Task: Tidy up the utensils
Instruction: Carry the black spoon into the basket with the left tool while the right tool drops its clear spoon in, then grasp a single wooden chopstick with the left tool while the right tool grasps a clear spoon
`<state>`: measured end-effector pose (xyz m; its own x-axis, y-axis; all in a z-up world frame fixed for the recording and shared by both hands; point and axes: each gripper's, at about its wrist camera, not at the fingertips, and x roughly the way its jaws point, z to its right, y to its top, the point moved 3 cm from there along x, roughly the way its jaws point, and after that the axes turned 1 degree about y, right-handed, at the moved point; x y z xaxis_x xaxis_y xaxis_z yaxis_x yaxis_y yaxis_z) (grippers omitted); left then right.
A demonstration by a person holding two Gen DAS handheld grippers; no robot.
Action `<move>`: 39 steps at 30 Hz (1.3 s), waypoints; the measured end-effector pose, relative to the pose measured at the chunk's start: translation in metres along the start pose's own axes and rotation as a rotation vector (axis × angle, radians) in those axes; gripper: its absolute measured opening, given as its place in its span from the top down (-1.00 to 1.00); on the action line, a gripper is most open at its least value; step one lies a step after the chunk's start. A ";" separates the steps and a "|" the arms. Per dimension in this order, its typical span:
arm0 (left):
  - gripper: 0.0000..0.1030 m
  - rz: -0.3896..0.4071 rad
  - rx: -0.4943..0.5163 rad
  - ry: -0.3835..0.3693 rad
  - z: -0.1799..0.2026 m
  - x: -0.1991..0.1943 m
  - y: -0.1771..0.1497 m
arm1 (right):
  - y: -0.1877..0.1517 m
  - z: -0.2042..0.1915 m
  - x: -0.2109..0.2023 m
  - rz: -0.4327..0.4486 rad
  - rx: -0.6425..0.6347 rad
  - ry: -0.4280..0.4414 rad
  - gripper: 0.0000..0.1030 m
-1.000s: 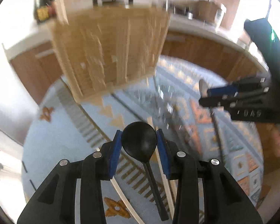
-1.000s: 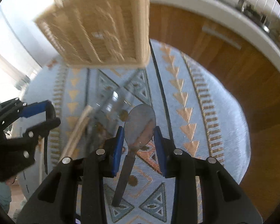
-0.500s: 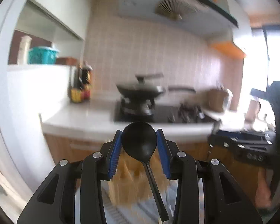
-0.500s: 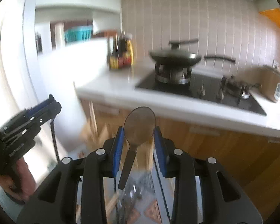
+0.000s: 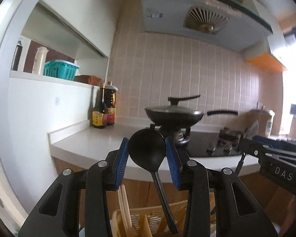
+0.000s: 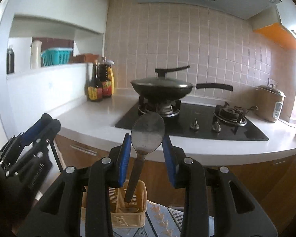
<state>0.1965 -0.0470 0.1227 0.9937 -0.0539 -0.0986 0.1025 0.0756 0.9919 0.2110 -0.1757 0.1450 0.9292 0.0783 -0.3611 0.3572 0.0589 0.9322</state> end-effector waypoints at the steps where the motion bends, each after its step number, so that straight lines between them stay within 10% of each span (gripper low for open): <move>1: 0.31 0.001 0.014 0.015 0.001 0.003 -0.007 | -0.005 0.000 0.004 -0.004 0.001 0.002 0.43; 19: 0.24 -0.086 0.026 0.046 -0.013 0.005 -0.046 | -0.050 -0.005 0.016 -0.091 -0.011 0.026 0.40; 23: 0.00 -0.099 0.025 0.041 -0.019 -0.007 -0.045 | -0.052 -0.007 0.003 -0.097 -0.020 0.041 -0.35; 39: -0.06 -0.159 -0.065 -0.087 -0.050 -0.093 0.010 | -0.041 -0.001 -0.080 -0.197 -0.051 0.109 -0.35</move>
<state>0.1073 0.0089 0.1375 0.9571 -0.1564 -0.2440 0.2639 0.1227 0.9567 0.1222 -0.1830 0.1357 0.8253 0.1676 -0.5393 0.5230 0.1335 0.8418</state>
